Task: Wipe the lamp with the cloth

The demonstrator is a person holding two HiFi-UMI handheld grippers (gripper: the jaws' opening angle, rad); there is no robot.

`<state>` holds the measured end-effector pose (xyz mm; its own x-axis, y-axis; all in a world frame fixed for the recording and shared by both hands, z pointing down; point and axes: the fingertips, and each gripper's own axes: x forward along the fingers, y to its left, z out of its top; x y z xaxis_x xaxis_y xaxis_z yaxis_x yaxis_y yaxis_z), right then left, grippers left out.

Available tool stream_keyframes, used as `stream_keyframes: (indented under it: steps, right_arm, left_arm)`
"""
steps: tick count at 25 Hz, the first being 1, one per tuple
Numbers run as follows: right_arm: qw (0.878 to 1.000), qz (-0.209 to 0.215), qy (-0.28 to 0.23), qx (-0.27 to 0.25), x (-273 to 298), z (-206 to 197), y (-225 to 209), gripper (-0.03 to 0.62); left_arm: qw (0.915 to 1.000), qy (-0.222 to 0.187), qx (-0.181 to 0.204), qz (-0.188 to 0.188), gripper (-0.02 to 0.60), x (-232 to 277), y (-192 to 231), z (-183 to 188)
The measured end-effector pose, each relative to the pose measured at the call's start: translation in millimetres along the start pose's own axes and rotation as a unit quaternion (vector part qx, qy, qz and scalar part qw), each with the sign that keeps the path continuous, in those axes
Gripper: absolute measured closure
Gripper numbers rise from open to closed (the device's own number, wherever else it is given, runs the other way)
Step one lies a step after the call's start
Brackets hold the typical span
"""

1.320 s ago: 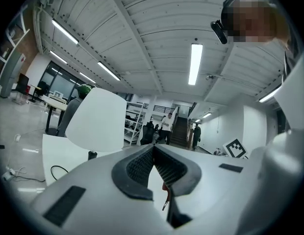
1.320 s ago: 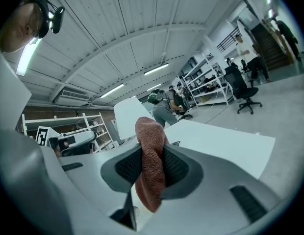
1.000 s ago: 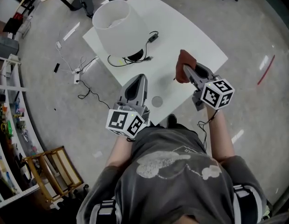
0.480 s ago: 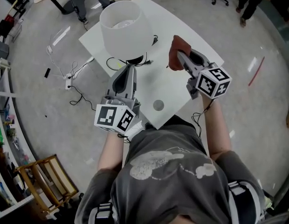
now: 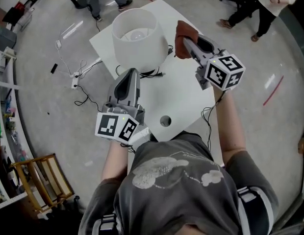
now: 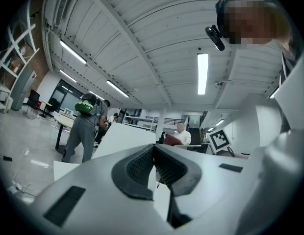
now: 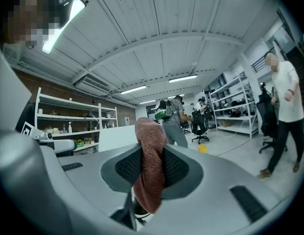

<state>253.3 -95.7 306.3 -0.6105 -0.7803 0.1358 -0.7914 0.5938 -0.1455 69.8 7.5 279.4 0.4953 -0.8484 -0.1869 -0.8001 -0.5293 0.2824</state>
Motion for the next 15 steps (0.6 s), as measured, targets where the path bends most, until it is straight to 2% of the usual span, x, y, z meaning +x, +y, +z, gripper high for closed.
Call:
stream_keyframes:
  steps: [5, 9, 15]
  right_arm:
    - [0.998, 0.040, 0.005, -0.040, 44, 22, -10, 0.503]
    - [0.996, 0.077, 0.010, -0.054, 77, 22, -9, 0.503]
    - [0.992, 0.108, 0.025, -0.064, 100, 12, -8, 0.503]
  left_arm:
    - [0.9995, -0.011, 0.011, 0.028, 0.574, 10, 7, 10]
    - [0.9985, -0.008, 0.007, 0.053, 0.574, 17, 19, 3]
    - [0.9975, -0.003, 0.013, 0.069, 0.574, 23, 21, -3]
